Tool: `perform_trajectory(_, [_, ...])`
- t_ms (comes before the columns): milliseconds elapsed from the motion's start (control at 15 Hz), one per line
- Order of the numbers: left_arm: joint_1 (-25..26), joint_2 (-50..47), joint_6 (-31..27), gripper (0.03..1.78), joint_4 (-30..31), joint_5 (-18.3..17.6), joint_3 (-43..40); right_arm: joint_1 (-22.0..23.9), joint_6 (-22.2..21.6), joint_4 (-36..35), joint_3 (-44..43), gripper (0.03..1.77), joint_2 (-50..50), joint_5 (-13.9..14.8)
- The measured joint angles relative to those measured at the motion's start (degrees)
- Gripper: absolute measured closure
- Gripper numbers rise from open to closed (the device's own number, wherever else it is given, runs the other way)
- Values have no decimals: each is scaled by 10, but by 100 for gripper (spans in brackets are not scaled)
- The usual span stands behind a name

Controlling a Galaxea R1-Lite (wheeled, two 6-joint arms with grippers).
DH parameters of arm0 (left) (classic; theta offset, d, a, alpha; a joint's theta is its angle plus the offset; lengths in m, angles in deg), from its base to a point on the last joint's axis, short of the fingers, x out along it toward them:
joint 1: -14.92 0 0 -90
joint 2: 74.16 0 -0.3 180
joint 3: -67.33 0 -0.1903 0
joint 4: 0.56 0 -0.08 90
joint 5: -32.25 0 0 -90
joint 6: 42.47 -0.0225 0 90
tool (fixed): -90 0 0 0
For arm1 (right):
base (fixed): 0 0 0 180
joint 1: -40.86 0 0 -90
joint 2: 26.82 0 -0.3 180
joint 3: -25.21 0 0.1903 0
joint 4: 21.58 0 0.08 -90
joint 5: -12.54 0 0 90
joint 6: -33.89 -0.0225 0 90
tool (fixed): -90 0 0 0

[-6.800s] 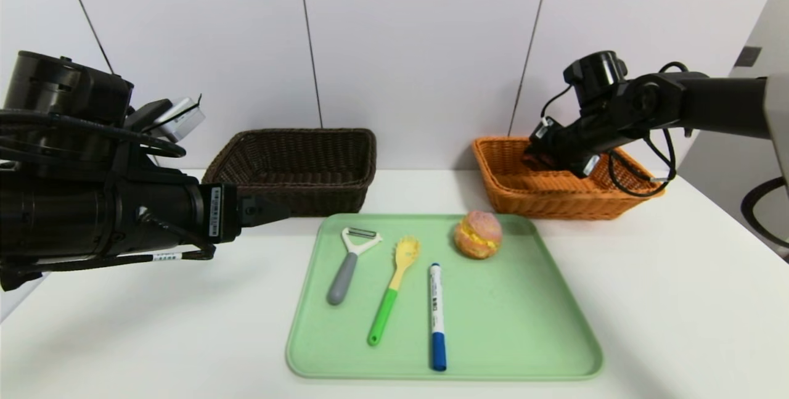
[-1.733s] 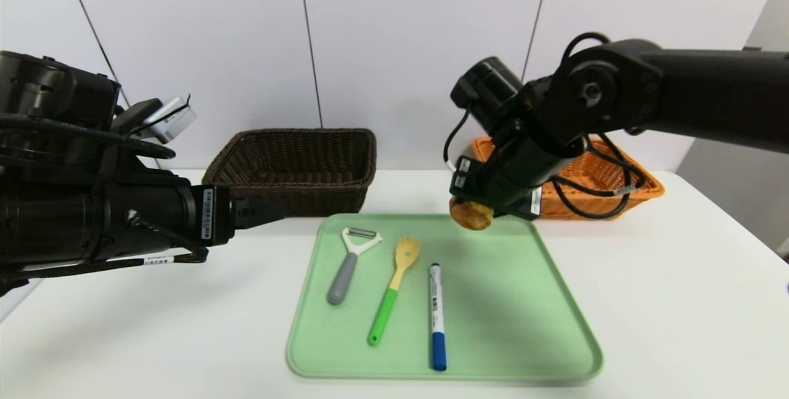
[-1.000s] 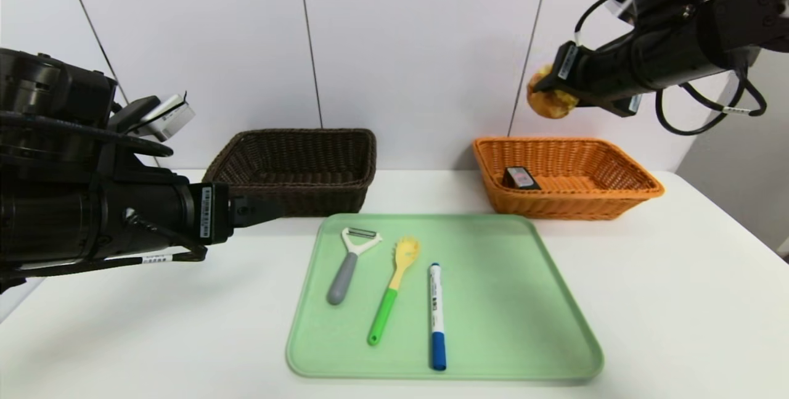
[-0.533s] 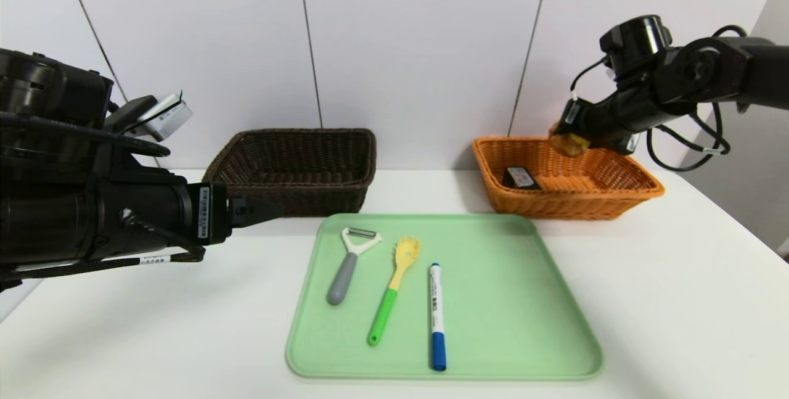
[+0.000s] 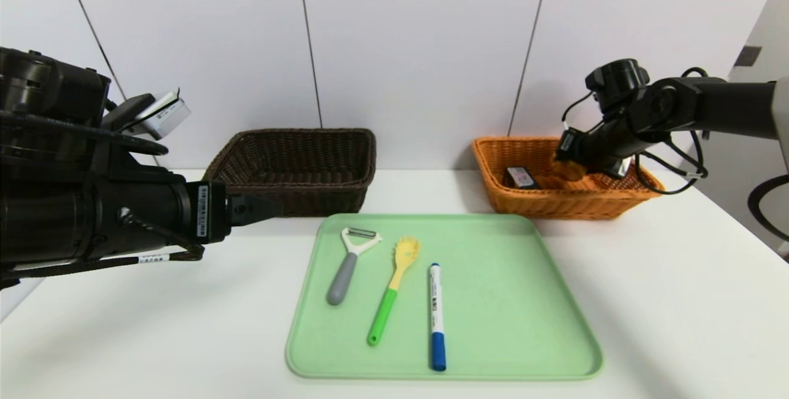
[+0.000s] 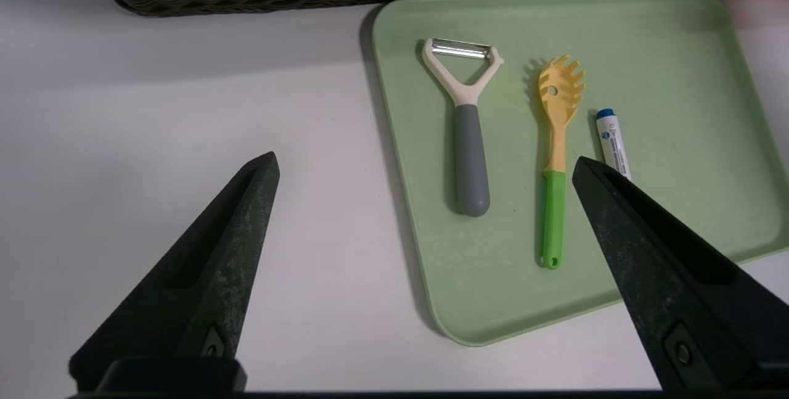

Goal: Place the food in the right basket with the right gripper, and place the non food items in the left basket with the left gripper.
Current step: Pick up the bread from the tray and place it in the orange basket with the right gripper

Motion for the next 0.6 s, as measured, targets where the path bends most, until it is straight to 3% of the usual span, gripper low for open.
perform_trajectory(200, [0,0,0,12,0,0,0,0,3,0,0,100,-5,3])
perform_trajectory(600, [0,-3,1,12,0,0,-1,3,3,-6,0,50,-7,4])
